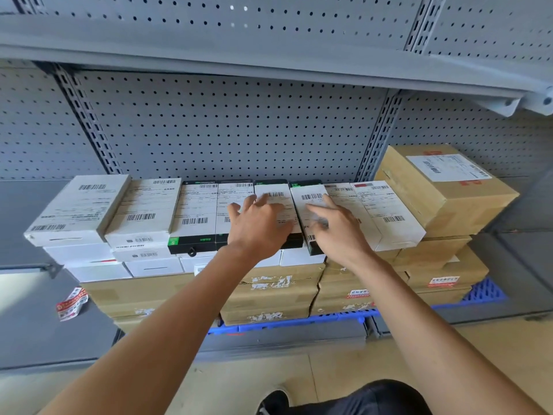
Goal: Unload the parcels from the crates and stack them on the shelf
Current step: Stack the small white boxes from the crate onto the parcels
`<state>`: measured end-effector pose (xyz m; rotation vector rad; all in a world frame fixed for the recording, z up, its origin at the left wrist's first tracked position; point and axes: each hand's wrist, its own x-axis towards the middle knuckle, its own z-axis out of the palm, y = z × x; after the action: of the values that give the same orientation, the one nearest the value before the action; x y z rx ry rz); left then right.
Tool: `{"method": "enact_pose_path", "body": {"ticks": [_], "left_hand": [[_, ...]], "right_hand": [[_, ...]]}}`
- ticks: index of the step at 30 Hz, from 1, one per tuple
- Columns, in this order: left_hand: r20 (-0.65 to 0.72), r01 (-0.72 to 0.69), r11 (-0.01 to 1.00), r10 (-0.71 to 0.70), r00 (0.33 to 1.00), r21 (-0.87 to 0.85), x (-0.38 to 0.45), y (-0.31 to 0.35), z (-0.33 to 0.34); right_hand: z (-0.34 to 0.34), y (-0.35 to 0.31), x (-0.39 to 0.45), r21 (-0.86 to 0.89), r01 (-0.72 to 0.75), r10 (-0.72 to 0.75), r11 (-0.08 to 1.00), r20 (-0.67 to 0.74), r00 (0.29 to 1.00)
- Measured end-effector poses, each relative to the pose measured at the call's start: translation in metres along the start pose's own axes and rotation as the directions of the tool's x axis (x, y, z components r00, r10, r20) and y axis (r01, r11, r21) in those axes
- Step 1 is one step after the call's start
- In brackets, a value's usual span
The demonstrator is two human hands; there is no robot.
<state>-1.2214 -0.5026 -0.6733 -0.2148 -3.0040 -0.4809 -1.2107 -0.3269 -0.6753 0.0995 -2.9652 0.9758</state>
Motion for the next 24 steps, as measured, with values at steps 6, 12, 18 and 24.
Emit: {"method": "enact_pose_path", "body": {"ticks": [6,12,18,24], "left_hand": [[0.017,-0.059,0.998,0.06,0.998,-0.037,-0.003,-0.015,0.005],[0.01,-0.104,0.995,0.104,0.995,-0.005,-0.006,-0.023,0.009],[-0.038,-0.137,0.99,0.138,0.99,0.012,-0.005,-0.028,0.015],[-0.065,-0.169,0.985,0.17,0.983,0.014,-0.004,-0.03,0.018]], "right_hand": [[0.003,0.001,0.007,0.004,0.016,-0.016,1.0,-0.028,0.999],[0.01,0.002,0.015,-0.046,0.054,-0.057,0.997,-0.053,0.997],[0.015,0.008,0.016,-0.21,0.133,-0.146,0.969,-0.047,0.988],[0.021,0.017,0.014,-0.222,0.139,-0.157,0.965,-0.064,0.986]]}}
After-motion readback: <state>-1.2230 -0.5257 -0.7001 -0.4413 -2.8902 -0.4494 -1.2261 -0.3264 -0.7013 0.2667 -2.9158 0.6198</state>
